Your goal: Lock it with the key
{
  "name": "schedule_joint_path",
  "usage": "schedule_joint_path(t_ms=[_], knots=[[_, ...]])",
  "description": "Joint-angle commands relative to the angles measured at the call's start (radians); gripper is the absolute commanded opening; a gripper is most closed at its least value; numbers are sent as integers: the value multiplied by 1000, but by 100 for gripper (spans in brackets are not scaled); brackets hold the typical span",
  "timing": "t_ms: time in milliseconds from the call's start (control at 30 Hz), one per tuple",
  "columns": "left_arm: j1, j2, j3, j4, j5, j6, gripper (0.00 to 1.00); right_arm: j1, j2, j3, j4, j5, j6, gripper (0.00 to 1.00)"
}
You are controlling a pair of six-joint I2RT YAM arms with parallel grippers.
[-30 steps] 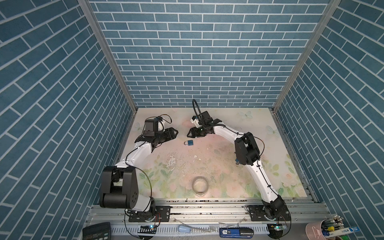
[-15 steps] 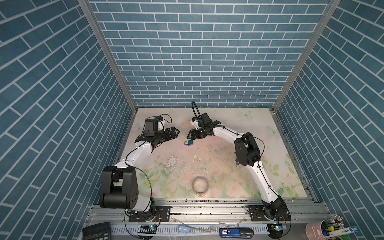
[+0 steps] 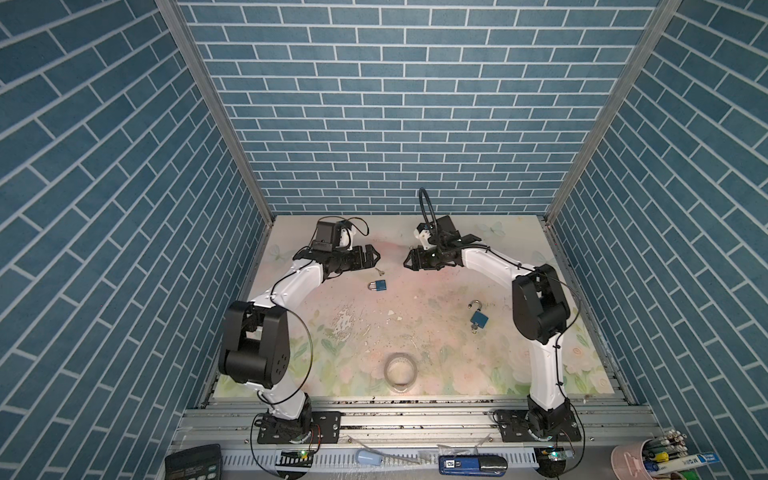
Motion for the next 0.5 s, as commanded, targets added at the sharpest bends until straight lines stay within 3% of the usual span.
schedule_joint_path(t_ms=[0,267,467], knots=[[-45,69,87,-80,-33,44,100,-54,-89,-91,25,30,-2,67],[-131,336,429,-296,-134,158,99,-158,-194,-252,38,51,2,68],[-162,488,628,-389,-210,196,100,-179,-164,-227,13,104,-22,64]])
